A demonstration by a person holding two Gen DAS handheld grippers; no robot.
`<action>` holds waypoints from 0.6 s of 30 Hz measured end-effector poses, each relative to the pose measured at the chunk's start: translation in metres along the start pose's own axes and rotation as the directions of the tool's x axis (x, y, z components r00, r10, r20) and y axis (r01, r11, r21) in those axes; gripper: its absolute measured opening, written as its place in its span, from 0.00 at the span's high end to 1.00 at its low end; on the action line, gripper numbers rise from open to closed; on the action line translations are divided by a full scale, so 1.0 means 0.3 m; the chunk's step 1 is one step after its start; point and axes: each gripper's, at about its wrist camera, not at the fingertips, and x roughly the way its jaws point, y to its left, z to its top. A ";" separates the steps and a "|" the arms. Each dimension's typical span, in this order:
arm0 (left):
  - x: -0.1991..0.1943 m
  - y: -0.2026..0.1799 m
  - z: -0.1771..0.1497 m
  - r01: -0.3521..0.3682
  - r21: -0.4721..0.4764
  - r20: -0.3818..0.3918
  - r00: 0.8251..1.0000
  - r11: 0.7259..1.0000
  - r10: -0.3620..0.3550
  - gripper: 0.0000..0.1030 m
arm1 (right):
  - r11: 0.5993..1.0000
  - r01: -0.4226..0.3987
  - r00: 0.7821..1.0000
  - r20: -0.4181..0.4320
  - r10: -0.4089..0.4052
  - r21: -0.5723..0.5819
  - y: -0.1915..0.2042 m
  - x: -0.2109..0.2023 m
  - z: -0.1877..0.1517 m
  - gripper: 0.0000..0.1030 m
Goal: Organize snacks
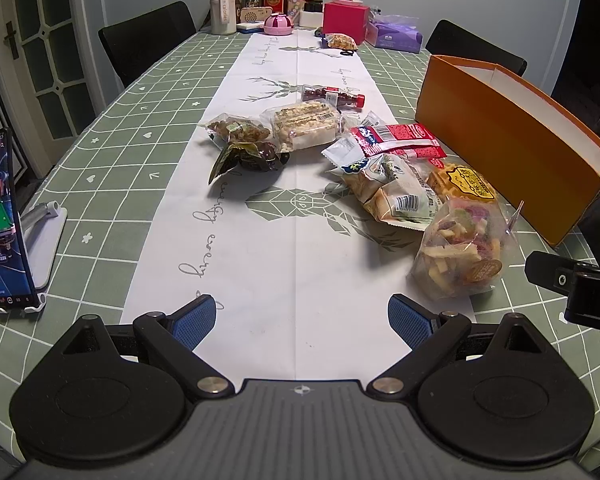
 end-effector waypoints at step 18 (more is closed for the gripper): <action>0.000 -0.001 0.002 -0.002 0.002 -0.001 1.000 1.000 0.002 0.00 | 1.000 -0.009 1.000 -0.017 0.009 -0.012 0.016 0.011 -0.018 0.03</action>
